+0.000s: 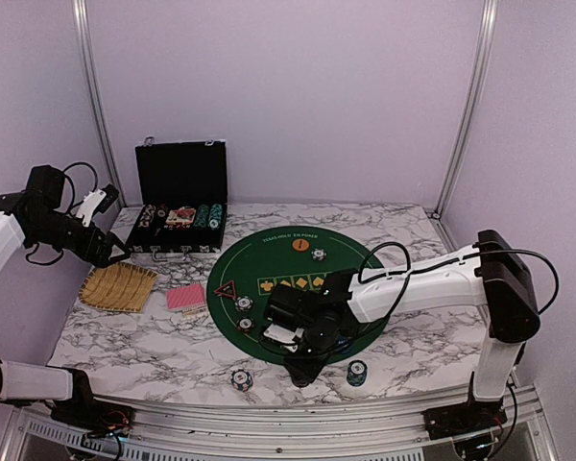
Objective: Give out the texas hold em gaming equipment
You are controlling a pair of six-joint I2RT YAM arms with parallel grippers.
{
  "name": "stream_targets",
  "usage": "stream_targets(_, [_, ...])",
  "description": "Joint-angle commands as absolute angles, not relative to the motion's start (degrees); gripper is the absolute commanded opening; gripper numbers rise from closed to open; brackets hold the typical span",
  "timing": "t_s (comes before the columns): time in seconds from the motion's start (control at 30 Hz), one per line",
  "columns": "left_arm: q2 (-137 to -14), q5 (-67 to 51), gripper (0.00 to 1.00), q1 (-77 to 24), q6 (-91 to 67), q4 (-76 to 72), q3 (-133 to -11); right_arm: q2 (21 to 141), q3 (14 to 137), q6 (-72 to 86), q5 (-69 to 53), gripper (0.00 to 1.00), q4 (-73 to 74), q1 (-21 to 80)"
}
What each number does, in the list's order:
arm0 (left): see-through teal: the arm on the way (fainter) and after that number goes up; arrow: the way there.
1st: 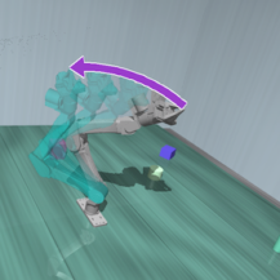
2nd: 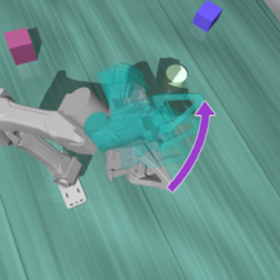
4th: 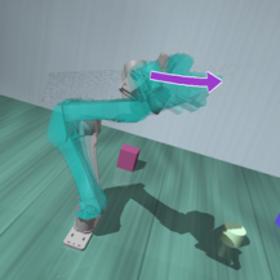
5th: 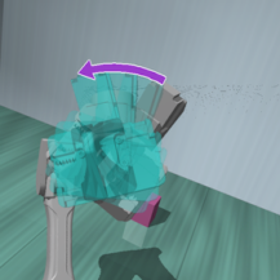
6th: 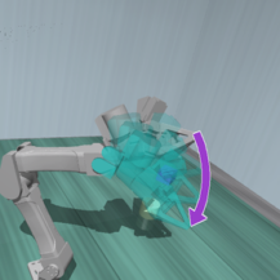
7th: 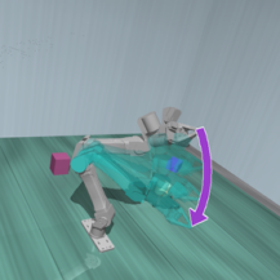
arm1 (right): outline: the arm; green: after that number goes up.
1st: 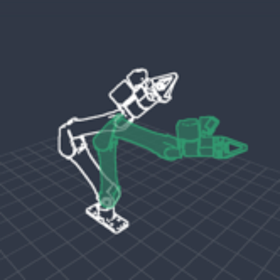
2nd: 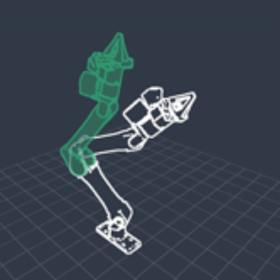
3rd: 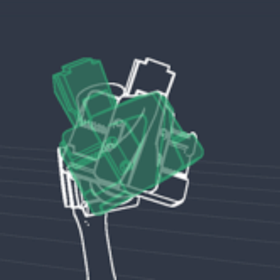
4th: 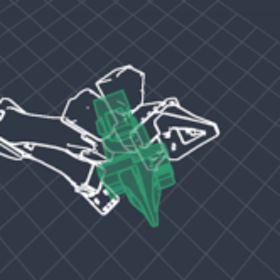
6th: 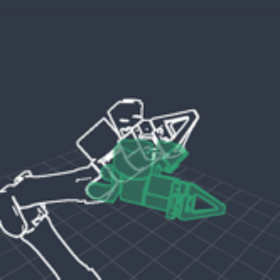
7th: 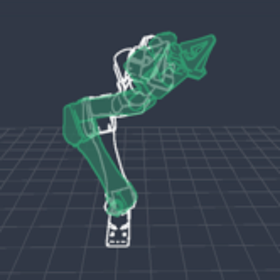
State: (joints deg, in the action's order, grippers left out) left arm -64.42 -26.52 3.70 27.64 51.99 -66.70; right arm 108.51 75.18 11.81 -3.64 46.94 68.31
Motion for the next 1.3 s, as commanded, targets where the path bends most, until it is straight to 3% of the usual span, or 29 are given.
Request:
stream_targets(0.0, [-63.9,-26.75,0.99,3.58,27.67,53.44,-68.38,107.59,76.62,11.68,-3.64,0.16,48.03,68.18])
stream_targets(0.07, [-63.91,-26.85,0.99,3.52,27.6,53.43,-68.46,106.62,77.62,11.77,-3.53,0.11,48.86,67.67])
stream_targets(0.33, [-63.81,-26.86,0.99,3.56,27.67,53.44,-68.44,103.89,81.87,11.73,-2.2,0.05,51.98,64.15])
stream_targets(0.63, [-63.9,-27.15,0.99,3.57,27.65,53.44,-68.36,105.41,90.45,12.21,6.05,0.05,52.05,55.32])
stream_targets(0.9, [-63.82,-26.94,0.99,3.59,28.0,53.44,-68.37,114.07,103.26,11.85,9.01,0.06,48.49,41.05])
stream_targets(1.27, [-64.29,-26.65,0.99,3.56,28.09,53.44,-68.4,130.13,117.09,10.4,9.55,0.07,47.77,31.02])
